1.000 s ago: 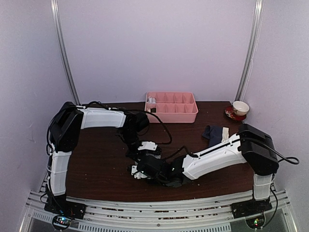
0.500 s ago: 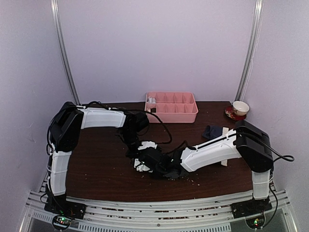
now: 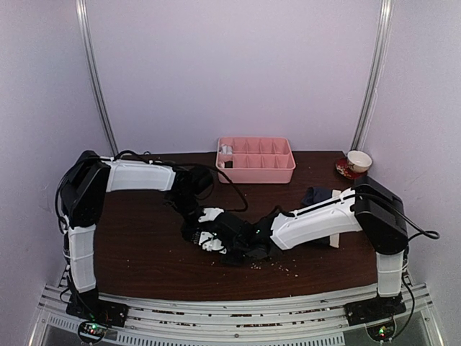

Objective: Roll the underwear
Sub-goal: Roll the underwear at the center of the board.

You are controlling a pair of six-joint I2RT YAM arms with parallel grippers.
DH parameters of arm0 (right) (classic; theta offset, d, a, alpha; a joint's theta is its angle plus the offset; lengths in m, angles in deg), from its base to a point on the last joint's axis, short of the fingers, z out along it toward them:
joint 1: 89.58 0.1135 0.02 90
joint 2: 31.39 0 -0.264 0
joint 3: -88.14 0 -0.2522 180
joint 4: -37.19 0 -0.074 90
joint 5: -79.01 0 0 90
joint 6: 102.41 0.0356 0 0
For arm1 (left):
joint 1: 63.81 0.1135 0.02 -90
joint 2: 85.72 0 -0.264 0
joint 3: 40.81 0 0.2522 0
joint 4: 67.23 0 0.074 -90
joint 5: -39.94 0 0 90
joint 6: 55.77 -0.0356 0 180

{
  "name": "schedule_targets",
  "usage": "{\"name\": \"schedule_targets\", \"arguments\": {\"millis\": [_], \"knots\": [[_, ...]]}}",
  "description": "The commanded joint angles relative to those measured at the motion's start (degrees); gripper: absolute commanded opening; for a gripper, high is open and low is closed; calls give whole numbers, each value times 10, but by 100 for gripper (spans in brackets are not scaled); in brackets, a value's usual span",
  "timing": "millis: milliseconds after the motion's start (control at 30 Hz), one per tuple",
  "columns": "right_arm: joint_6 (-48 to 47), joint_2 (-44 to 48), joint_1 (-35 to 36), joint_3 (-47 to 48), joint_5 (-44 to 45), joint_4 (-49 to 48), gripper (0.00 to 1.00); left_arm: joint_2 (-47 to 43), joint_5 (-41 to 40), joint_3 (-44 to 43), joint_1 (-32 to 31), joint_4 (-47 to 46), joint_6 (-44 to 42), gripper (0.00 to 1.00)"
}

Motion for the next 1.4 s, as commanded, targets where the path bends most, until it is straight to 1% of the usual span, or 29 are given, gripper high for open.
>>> {"name": "schedule_targets", "arguments": {"millis": [0,100,200,267,333,467,533,567,700,833,1000,1167,1367], "knots": [[45,6,-27,0,-70,49,0,-79,1,47,21,-44,-9,74],[56,2,-41,10,-98,59,0,-128,13,85,37,-84,-17,81],[70,-6,-56,24,-131,71,0,-174,25,134,48,-129,-37,83],[81,-12,-68,36,-166,80,0,-205,30,176,55,-167,-55,86],[88,-19,-78,54,-193,98,0,-222,30,212,59,-194,-72,87],[100,-41,-94,95,-236,136,0,-246,38,266,60,-244,-94,88],[108,-58,-103,121,-263,158,0,-264,46,308,60,-284,-110,88],[114,-68,-108,134,-279,171,0,-274,44,326,60,-319,-114,87],[145,-115,-140,188,-352,214,0,-303,29,386,57,-417,-125,86],[173,-139,-165,206,-394,220,0,-305,-3,427,43,-497,-138,85],[198,-156,-188,215,-420,218,0,-280,-25,445,23,-553,-150,83],[197,-168,-198,225,-428,229,0,-254,-54,443,8,-601,-147,81],[192,-171,-202,230,-429,232,0,-214,-97,416,-8,-613,-144,76]]}}
